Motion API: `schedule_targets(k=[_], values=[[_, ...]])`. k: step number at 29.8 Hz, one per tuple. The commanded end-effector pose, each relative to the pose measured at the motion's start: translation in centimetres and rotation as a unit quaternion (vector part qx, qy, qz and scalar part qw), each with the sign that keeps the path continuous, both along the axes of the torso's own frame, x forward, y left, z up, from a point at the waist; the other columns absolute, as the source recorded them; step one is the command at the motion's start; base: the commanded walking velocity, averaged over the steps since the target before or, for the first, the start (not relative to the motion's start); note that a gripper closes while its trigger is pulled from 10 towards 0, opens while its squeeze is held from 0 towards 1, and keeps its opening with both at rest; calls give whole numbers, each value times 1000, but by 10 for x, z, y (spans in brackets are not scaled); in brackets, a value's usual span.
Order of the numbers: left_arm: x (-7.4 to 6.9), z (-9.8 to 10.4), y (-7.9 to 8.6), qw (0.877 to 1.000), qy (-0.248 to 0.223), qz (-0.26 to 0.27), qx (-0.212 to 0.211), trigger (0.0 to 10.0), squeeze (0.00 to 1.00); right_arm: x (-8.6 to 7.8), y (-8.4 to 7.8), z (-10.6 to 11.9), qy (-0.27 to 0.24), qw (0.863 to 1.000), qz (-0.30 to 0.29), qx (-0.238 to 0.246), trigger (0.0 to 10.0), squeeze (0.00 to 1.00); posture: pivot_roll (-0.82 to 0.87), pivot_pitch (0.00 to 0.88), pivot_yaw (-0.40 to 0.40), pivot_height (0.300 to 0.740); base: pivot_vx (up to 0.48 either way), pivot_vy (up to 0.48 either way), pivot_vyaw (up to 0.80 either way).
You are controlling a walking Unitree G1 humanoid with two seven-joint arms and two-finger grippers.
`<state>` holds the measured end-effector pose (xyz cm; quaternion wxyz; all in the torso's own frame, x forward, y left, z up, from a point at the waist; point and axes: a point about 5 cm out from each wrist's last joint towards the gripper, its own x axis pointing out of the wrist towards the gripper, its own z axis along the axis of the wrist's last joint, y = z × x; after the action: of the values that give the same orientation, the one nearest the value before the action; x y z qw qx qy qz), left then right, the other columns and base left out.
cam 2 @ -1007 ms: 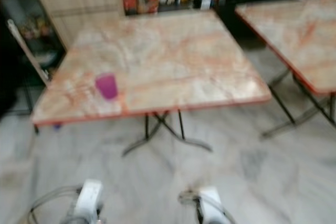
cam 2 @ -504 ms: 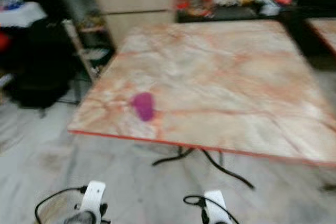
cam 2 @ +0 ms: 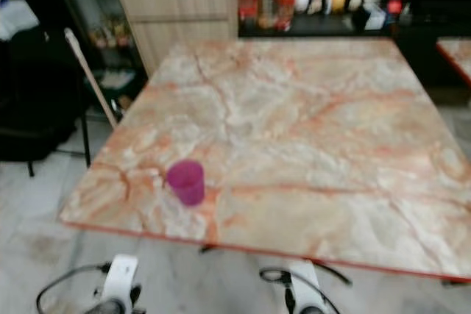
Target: Setting the table
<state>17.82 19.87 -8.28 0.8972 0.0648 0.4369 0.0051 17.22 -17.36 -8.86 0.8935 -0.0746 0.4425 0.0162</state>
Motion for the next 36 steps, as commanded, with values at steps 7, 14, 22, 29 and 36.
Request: schedule_targets(k=[7,14,22,29,36], values=[[-8,2,17,994,-37,101,-18,10000,0,-3,-4,-1,8,1000,-16,-4,10000,0,-9,0,93,740,0,0,0],[-6,4,22,985,-55,158,-51,10000,0,-5,-7,-2,11,1000,-16,-7,10000,0,-11,0,60,740,0,0,0],[3,3,1,987,-45,135,-70,10000,0,-4,-15,0,9,1000,0,-17,10000,0,-60,0,19,740,0,0,0],[2,1,-4,988,-38,137,-66,10000,0,-7,-22,-1,13,1000,12,-25,10000,0,-52,0,-6,740,0,0,0],[-9,3,26,969,-61,238,-21,10000,1000,-4,-21,0,13,1000,-8,-21,10000,0,-33,0,17,740,0,0,0]])
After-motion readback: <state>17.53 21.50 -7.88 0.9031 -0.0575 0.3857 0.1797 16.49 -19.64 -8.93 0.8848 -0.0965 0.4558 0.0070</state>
